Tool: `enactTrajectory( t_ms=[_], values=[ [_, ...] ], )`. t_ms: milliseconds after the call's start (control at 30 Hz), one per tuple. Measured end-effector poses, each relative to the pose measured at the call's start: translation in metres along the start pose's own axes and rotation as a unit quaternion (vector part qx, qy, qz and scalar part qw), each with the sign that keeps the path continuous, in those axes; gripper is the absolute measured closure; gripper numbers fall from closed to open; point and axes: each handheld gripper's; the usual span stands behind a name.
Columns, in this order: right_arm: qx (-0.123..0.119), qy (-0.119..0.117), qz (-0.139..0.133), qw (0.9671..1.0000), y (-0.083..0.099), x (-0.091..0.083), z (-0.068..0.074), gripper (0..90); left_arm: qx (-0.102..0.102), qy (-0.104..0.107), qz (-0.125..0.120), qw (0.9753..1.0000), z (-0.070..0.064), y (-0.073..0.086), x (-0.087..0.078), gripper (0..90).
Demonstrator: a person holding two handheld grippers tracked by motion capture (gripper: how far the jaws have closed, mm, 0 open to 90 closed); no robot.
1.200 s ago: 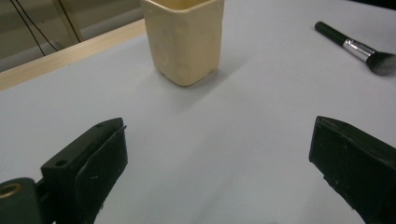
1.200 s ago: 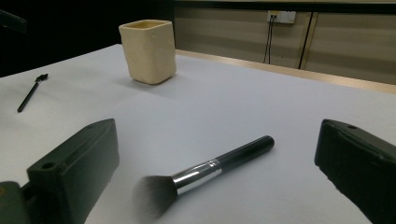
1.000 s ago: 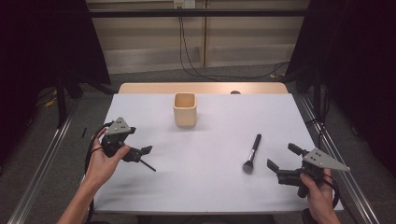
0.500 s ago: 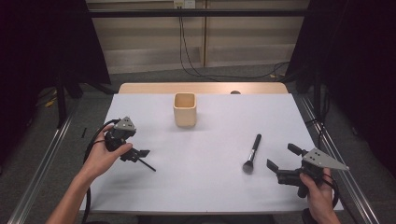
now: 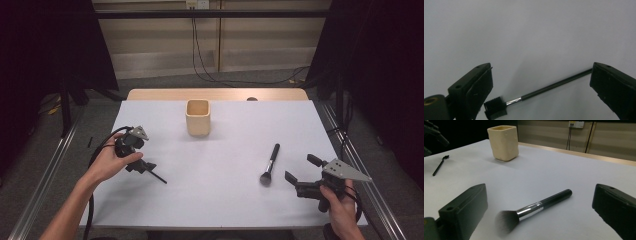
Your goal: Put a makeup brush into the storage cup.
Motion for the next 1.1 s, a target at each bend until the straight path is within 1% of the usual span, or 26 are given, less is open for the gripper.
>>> enactTrajectory(
  t_ms=[33,67,100,167,267,300,400,433,467,500,567,600,633,700,767,800,867,933,1000,1033,1100],
  values=[
    [0.0,0.0,0.0,1.0,0.0,0.0,0.0,0.0,0.001,0.002,0.009,1.0,0.002,0.0,0.0,5.6],
    [-0.001,-0.001,0.001,1.0,0.0,0.0,0.0,0.0,-0.004,0.003,0.015,0.9999,0.005,0.001,0.001,5.7],
    [-0.001,-0.001,0.001,1.0,0.0,0.0,0.0,0.0,-0.007,0.003,0.012,0.9999,0.006,0.002,0.001,5.7],
    [0.0,-0.003,0.004,1.0,0.0,0.001,0.0,0.0,-0.001,0.005,0.017,0.9998,0.009,0.005,0.003,5.7],
    [-0.002,-0.005,0.006,1.0,0.0,0.001,0.0,0.0,0.014,0.013,0.02,0.9996,0.011,0.008,0.007,5.7],
    [0.0,-0.005,0.005,1.0,0.001,0.001,0.001,0.0,0.02,0.013,0.019,0.9995,0.011,0.009,0.008,5.7],
    [0.001,-0.006,0.006,1.0,0.001,0.001,0.0,0.0,0.033,0.021,0.016,0.9991,0.009,0.009,0.009,5.1],
    [0.002,-0.007,0.007,0.9999,0.001,0.002,0.0,0.0,0.036,0.025,0.016,0.9989,0.008,0.009,0.009,4.9],
    [0.002,-0.009,0.01,0.9999,0.001,0.002,0.0,0.0,0.043,0.034,0.019,0.9983,0.008,0.009,0.009,5.0],
    [0.002,-0.009,0.011,0.9999,0.001,0.002,0.0,0.0,0.05,0.036,0.022,0.9978,0.007,0.009,0.01,5.0],
    [0.001,-0.01,0.01,0.9999,0.001,0.003,0.001,0.0,0.059,0.033,0.033,0.9971,0.006,0.009,0.011,5.0],
    [-0.002,-0.012,0.011,0.9999,0.001,0.003,0.0,0.0,0.064,0.033,0.035,0.9968,0.006,0.01,0.011,5.2],
    [-0.001,-0.01,0.012,0.9999,0.001,0.003,0.001,0.0,0.063,0.033,0.037,0.9967,0.005,0.011,0.012,5.2],
    [-0.001,-0.01,0.011,0.9999,0.001,0.003,0.001,0.0,0.064,0.026,0.043,0.9967,0.005,0.012,0.014,5.2],
    [-0.003,-0.011,0.012,0.9999,0.001,0.003,0.001,0.0,0.07,0.035,0.047,0.9958,0.003,0.012,0.016,6.4],
    [-0.003,-0.01,0.013,0.9999,0.001,0.003,0.0,0.0,0.077,0.034,0.049,0.9952,0.003,0.012,0.017,7.3],
    [-0.003,-0.011,0.013,0.9999,0.001,0.003,0.0,0.0,0.084,0.037,0.057,0.9941,0.003,0.013,0.02,8.3],
    [-0.004,-0.013,0.014,0.9998,0.001,0.003,0.001,0.0,0.085,0.035,0.058,0.9941,0.005,0.014,0.022,10.5],
    [-0.005,-0.015,0.013,0.9998,0.001,0.003,0.001,0.0,0.079,0.03,0.057,0.9948,0.007,0.013,0.024,12.6],
    [-0.005,-0.015,0.013,0.9998,0.001,0.003,0.001,0.0,0.079,0.026,0.057,0.9949,0.007,0.013,0.026,12.7],
    [-0.004,-0.014,0.013,0.9998,0.001,0.003,0.001,0.0,0.088,0.03,0.063,0.9937,0.005,0.013,0.028,14.1]
  ],
)
Point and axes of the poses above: each handheld gripper's, and its own axes: x roughly forward along the jaws, y roughly out of its underside, z roughly to its left, and after that the axes turned 15 degrees about -y, right-handed
